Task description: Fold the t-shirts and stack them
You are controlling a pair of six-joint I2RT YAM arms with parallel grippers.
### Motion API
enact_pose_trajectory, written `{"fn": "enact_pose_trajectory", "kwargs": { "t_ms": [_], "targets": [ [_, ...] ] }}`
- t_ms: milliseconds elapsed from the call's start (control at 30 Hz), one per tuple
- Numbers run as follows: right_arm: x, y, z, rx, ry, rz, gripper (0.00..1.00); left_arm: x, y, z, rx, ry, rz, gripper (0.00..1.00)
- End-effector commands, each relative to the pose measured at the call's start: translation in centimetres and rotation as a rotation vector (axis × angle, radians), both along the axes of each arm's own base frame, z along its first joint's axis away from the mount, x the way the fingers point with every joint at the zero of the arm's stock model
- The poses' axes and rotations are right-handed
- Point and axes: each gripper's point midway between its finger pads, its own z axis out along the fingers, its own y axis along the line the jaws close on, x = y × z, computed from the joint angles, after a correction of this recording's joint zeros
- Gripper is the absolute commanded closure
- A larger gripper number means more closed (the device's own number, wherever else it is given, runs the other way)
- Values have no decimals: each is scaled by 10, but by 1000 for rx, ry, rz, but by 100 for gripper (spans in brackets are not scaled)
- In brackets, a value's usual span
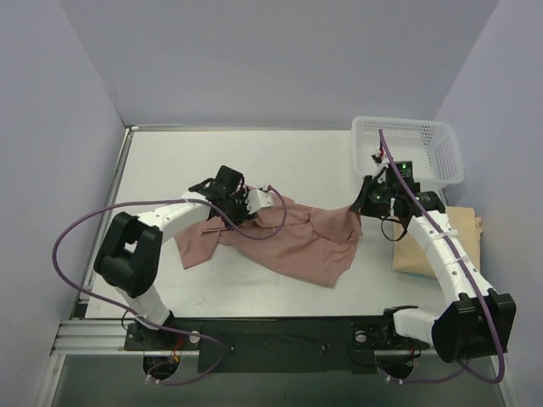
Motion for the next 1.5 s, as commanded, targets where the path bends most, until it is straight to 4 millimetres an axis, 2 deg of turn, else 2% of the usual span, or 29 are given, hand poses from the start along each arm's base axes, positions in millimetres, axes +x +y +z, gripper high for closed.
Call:
{"fn": "enact_pose_trajectory", "kwargs": {
  "t_ms": [0,167,367,500,633,800,833,900,933,1000,1033,1067,1100,1133,1167,1200,1233,1267,1300,1333,1367,1400,1433,1467],
  "targets": [
    [-4,-4,10,-1,-59,-21,100,34,-7,5,-1,-67,28,48],
    [-9,-11,6,-30,-58,-32,100,17,-14,-7,-31,55,27,40],
    [-5,-9,6,-27,-49,-24,100,1,-21,-16,-74,169,51,40],
    [-3,-11,10,-43,-60,-24,100,10,-14,-23,-35,149,72,51],
    [-3,-15,16,-64,-78,-25,100,17,0,-24,17,120,58,49],
    [-4,-18,14,-77,-77,-26,100,18,5,-30,50,126,56,49],
    [-4,-17,16,-77,-80,-23,100,19,8,-34,65,128,57,50],
    [-5,-19,19,-80,-88,-30,100,24,11,-32,70,118,73,75],
    [-6,-20,19,-84,-90,-32,100,31,12,-23,52,99,89,100],
    [-6,-26,27,-95,-106,-45,100,46,14,2,-1,59,123,100],
    [-6,-29,32,-95,-115,-55,100,59,13,31,-41,6,132,100],
    [-4,-33,40,-90,-126,-66,100,64,22,43,-62,2,158,100],
    [-2,-42,49,-84,-144,-95,100,80,23,81,-114,-66,178,100],
    [1,-42,64,-66,-173,-97,100,84,37,95,-137,-63,213,100],
    [5,-51,76,-60,-198,-123,100,91,41,133,-183,-108,225,100],
    [9,-47,99,-43,-251,-111,100,97,54,151,-218,-126,248,100],
    [13,-58,110,-45,-273,-140,100,101,60,186,-249,-176,254,100],
    [17,-58,135,-36,-331,-138,100,105,73,203,-270,-204,271,100],
    [20,-61,144,-36,-349,-140,100,108,88,234,-288,-269,293,100],
    [23,-60,170,-27,-405,-133,100,108,94,249,-303,-301,296,100],
    [25,-59,182,-15,-429,-130,100,109,107,279,-327,-377,312,100],
    [26,-59,206,-8,-483,-127,100,109,115,294,-344,-418,328,100],
    [27,-57,219,4,-510,-122,100,108,129,322,-373,-494,355,100],
    [25,-57,247,8,-573,-119,100,107,137,335,-386,-532,373,100]
  ]
}}
